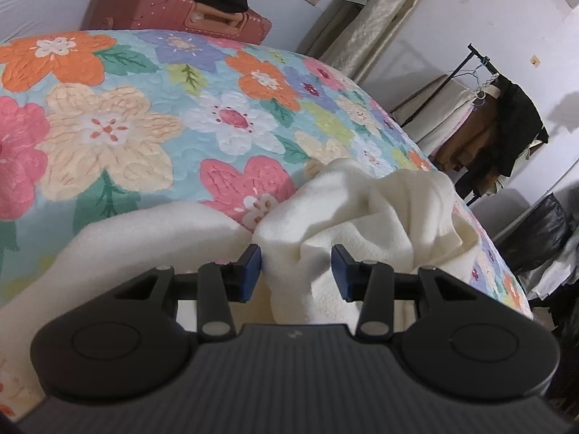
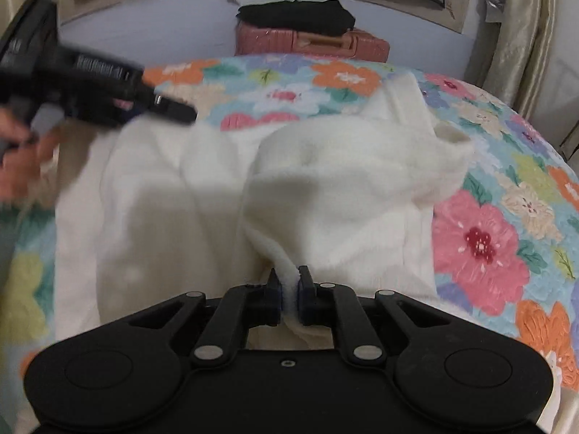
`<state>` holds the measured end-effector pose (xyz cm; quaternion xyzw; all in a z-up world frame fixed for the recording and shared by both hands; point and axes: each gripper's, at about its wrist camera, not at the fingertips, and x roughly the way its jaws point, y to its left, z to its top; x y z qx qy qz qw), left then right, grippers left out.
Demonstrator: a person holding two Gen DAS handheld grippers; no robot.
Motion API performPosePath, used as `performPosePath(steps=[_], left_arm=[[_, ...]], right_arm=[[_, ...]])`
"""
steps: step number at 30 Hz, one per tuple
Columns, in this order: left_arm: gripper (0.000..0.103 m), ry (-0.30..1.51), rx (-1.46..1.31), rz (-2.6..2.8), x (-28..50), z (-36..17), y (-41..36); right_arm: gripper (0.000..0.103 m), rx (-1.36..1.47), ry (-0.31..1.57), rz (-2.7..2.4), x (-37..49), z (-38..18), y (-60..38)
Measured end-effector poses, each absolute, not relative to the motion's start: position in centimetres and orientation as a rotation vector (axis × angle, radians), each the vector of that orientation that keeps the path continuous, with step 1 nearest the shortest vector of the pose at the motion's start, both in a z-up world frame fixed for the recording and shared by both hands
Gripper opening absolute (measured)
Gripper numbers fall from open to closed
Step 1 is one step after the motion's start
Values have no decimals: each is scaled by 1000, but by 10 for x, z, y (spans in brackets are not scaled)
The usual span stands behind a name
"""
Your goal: Fold clothes
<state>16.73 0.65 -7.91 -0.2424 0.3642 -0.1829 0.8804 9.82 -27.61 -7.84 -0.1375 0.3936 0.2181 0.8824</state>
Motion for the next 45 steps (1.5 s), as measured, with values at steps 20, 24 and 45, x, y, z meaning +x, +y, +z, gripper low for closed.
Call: performPosePath(steps=[20,24,45], left_arm=[[66,1027,-1,-719,297,-85,-61],[83,1059,56,-770,320,-100,-90],[19,486,-157,-494,327,36,-116]], right_arm=[[61,107,1048,426,187,-68,-388],[60,88,1041,456,184,-93,-371],[14,-164,421,-214,230,61,-492]])
